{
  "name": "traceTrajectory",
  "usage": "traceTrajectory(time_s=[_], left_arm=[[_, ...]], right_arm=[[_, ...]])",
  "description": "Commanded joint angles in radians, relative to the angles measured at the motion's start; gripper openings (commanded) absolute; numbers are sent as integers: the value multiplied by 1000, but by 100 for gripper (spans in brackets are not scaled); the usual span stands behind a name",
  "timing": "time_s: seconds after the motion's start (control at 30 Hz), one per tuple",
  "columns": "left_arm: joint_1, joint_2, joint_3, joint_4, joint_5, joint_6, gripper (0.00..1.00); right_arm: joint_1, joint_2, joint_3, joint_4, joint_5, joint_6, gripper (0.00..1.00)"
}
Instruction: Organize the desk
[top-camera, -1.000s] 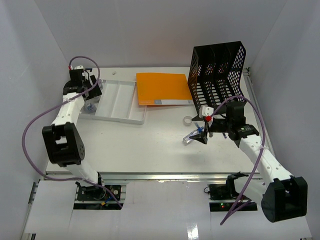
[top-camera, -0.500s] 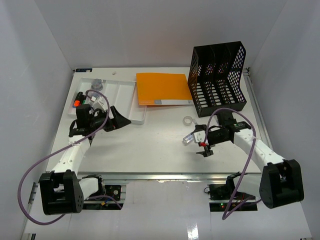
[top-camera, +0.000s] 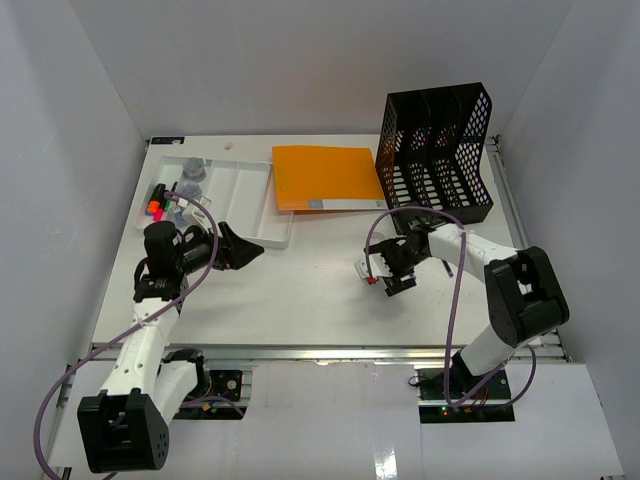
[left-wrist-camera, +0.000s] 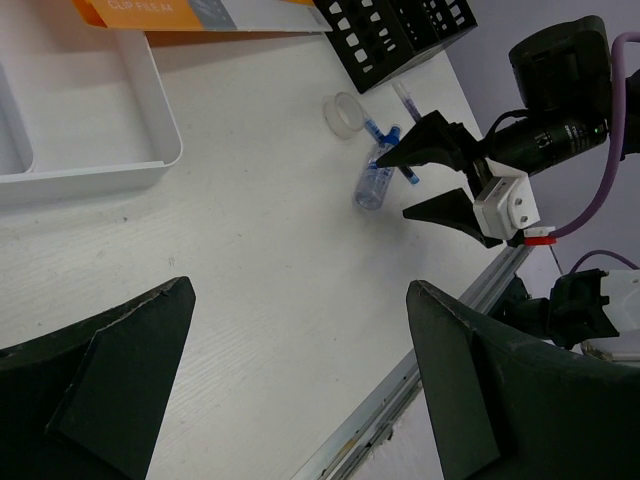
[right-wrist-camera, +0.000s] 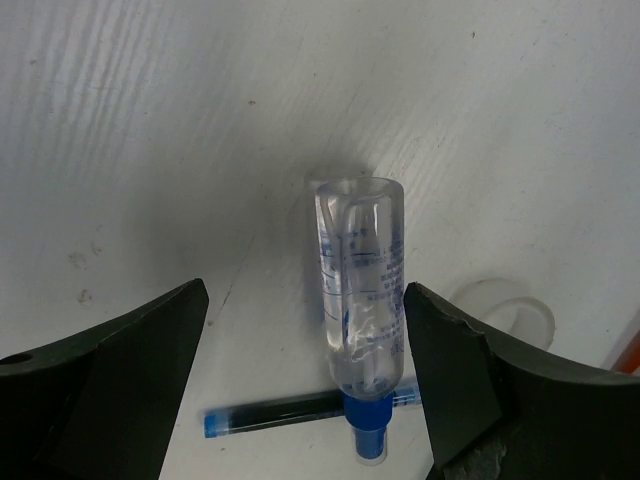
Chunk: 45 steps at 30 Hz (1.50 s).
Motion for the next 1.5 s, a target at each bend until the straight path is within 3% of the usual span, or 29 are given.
traceTrajectory(time_s=[0.0,0.17,0.33,0.5,0.6,0.83,1.03,1.17,1.33,1.47], left_arm=[[-1,-50,26,-8,-14,27,98],[0,-67,25,-4,-3,26,98],[-2,-79,15,45,55,11,98],[-13,-80,-68,286,226,-121,98],[-75,-57,-98,383,239,-191,98],[-271,0,-108,416,64,-248,98],[-437,28,-142,595,-117,-304,98],[-557,109,-120,650,-256,-288,98],[-672,258,-80,760,-417,-307,98],[-746,374,-37,837,-510,-305,98]], right_arm=[[28,53,58,-3,85,25,83],[47,119,103,-12,114,63,72],[49,142,120,-10,97,131,46],[49,111,127,-8,17,212,29],[49,75,162,-19,-106,301,23],[49,42,337,-55,-366,688,13],[48,111,467,-1,-525,1059,12],[45,122,457,88,-606,1239,11],[39,87,396,177,-675,1340,11],[15,38,307,381,-593,1651,8]])
